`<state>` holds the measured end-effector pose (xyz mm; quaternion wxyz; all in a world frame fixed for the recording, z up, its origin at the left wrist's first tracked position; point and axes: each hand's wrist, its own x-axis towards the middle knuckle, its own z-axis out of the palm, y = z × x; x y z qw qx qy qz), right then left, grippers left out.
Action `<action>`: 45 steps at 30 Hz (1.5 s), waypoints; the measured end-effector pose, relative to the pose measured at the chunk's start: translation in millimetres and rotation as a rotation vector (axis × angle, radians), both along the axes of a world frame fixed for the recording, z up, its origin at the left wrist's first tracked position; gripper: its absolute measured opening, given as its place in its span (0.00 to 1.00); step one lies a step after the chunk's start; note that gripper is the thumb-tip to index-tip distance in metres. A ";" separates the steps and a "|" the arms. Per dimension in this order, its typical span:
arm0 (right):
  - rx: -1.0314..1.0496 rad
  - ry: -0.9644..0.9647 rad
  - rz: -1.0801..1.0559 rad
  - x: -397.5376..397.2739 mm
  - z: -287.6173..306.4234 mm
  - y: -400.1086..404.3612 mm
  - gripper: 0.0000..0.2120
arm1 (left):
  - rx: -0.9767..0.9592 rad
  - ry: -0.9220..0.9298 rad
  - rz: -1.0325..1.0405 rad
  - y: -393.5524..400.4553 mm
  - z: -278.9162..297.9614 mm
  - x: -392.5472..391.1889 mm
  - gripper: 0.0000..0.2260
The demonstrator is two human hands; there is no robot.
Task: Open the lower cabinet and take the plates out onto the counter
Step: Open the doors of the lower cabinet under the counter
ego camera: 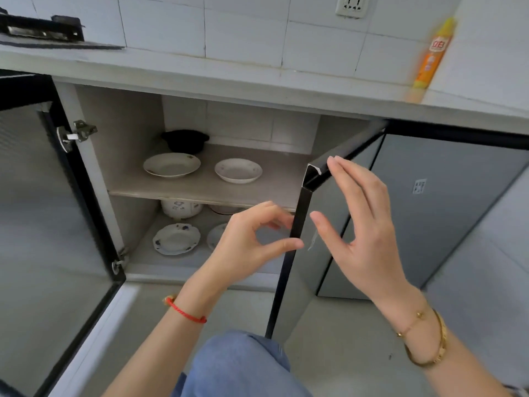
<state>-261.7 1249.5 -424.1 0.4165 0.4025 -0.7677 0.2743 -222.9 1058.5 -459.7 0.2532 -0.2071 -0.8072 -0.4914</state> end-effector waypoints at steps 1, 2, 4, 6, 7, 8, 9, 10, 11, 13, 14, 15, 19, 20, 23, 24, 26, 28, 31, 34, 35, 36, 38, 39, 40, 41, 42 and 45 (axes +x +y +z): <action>-0.001 0.011 -0.026 4.0 -1.1 10.6 0.28 | -0.008 0.027 -0.022 11.0 -1.6 0.9 0.10; -0.008 0.020 -0.029 7.1 -1.8 16.4 0.28 | -0.013 0.055 -0.021 17.6 -3.1 3.9 0.12; -0.003 0.026 -0.076 15.9 -1.9 34.3 0.29 | -0.022 0.092 -0.049 35.7 -7.3 5.1 0.14; 0.005 0.028 -0.132 24.4 -1.4 52.9 0.29 | -0.031 0.122 -0.092 53.3 -11.2 3.0 0.17; 0.005 0.024 -0.159 29.0 -1.0 62.3 0.30 | -0.037 0.145 -0.115 62.4 -12.8 0.9 0.18; 0.001 0.016 -0.186 33.1 -0.9 71.2 0.30 | -0.044 0.173 -0.137 71.5 -13.9 -1.2 0.19; -0.002 0.006 -0.216 36.8 -0.8 79.6 0.30 | -0.050 0.204 -0.154 80.7 -14.6 -3.1 0.19; -0.004 -0.006 -0.245 40.4 -0.5 87.4 0.30 | -0.054 0.233 -0.169 89.8 -15.3 -5.3 0.20; -0.009 -0.019 -0.272 43.6 -0.3 94.4 0.30 | -0.061 0.260 -0.180 98.3 -16.6 -7.9 0.20; -0.022 -0.054 -0.318 48.6 -0.4 107.3 0.30 | -0.073 0.311 -0.200 114.7 -19.3 -12.5 0.21; -0.027 -0.068 -0.341 50.6 -0.2 113.0 0.31 | -0.075 0.336 -0.205 122.4 -20.0 -14.7 0.21; -0.029 -0.077 -0.363 52.2 0.4 118.7 0.31 | -0.074 0.363 -0.207 130.0 -20.5 -17.0 0.22; -0.039 -0.098 -0.444 56.8 2.3 142.8 0.31 | -0.087 0.436 -0.228 157.1 -21.0 -26.5 0.23; -0.051 -0.105 -0.469 57.8 2.1 149.5 0.31 | -0.111 0.427 -0.244 163.3 -21.0 -28.7 0.24; -0.082 -0.123 -0.566 61.8 0.9 170.7 0.31 | -0.250 0.366 -0.295 183.0 -21.7 -33.7 0.26; -0.087 -0.126 -0.599 62.8 0.9 177.8 0.31 | -0.297 0.350 -0.306 190.2 -22.0 -35.2 0.27; -0.090 -0.127 -0.657 63.3 2.2 191.0 0.31 | -0.363 0.328 -0.324 205.1 -21.7 -37.8 0.29; -0.071 -0.113 -0.717 62.6 4.7 200.6 0.31 | -0.377 0.311 -0.336 216.9 -21.1 -40.2 0.29; -0.014 -0.073 -0.782 61.9 7.0 206.7 0.30 | -0.342 0.281 -0.354 225.7 -20.2 -44.8 0.28; -0.004 -0.062 -0.806 63.2 7.6 203.5 0.29 | -0.349 0.263 -0.369 224.7 -19.4 -47.4 0.28; -0.008 -0.060 -0.813 64.3 7.9 201.1 0.29 | -0.354 0.260 -0.376 222.8 -19.1 -47.1 0.28; -0.014 -0.058 -0.821 65.7 8.3 198.3 0.29 | -0.358 0.260 -0.382 220.2 -18.5 -46.4 0.28; -0.017 -0.049 -0.825 68.2 9.3 191.7 0.29 | -0.364 0.263 -0.387 212.9 -16.5 -45.0 0.28; -0.011 -0.045 -0.820 69.2 9.8 187.9 0.29 | -0.369 0.265 -0.385 208.2 -15.2 -44.6 0.27; 0.002 -0.043 -0.810 70.1 10.5 183.7 0.29 | -0.373 0.264 -0.379 202.8 -13.9 -44.1 0.27; 0.025 -0.038 -0.800 70.8 11.6 179.5 0.29 | -0.375 0.260 -0.370 196.7 -12.4 -43.4 0.26; 0.056 -0.028 -0.793 71.1 13.2 175.5 0.29 | -0.374 0.252 -0.357 190.4 -10.8 -42.4 0.26; 0.162 0.047 -0.812 71.9 19.2 163.2 0.28 | -0.368 0.247 -0.293 169.2 -5.5 -38.4 0.24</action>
